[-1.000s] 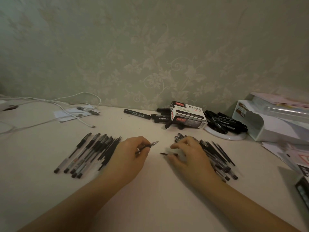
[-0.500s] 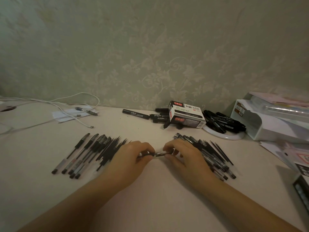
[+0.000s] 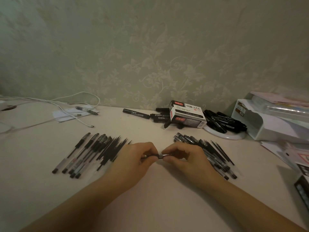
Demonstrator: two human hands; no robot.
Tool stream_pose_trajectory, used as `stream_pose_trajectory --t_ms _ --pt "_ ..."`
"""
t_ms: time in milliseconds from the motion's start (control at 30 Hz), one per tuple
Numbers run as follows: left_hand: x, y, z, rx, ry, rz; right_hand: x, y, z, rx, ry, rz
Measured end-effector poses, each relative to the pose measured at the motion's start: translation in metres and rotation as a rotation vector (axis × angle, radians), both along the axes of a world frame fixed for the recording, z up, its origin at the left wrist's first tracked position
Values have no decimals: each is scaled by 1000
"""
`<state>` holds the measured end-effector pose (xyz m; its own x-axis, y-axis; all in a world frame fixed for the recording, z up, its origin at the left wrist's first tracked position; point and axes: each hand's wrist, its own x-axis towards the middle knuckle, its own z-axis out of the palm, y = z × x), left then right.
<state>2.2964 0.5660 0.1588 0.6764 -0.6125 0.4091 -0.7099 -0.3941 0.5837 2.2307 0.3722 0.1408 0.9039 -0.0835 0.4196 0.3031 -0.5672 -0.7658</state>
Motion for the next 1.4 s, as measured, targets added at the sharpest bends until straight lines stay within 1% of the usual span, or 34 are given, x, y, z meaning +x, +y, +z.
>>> stream_pose_trajectory --t_ms 167,533,700,767,833,900,1000,1067,1167,1267,1400 --pt "-1 -1 6 24 -57 -7 1 4 2 15 -4 10" --pt "-4 -1 10 24 -83 -15 0 3 3 -29 -51 -2" --pt "-4 -1 12 20 -107 -28 0 3 4 8 -41 3" --pt "-3 0 13 26 -124 -20 1 5 3 31 -33 -5" --pt "-2 0 14 10 -141 0 1 9 3 -8 -34 -48" --pt "0 1 16 -48 -171 68 2 11 3 -93 -19 -106" --pt "13 13 22 -138 -232 291 3 10 3 -116 -29 -160" --pt "30 30 25 -61 -227 471 3 9 3 -138 -44 -171" --pt "54 58 23 102 -145 696 2 10 2 -191 -53 -148" --pt "67 75 21 198 -41 795 2 11 3 -209 -60 -136" --pt "72 79 16 291 45 825 1 11 4 -238 -66 -140"
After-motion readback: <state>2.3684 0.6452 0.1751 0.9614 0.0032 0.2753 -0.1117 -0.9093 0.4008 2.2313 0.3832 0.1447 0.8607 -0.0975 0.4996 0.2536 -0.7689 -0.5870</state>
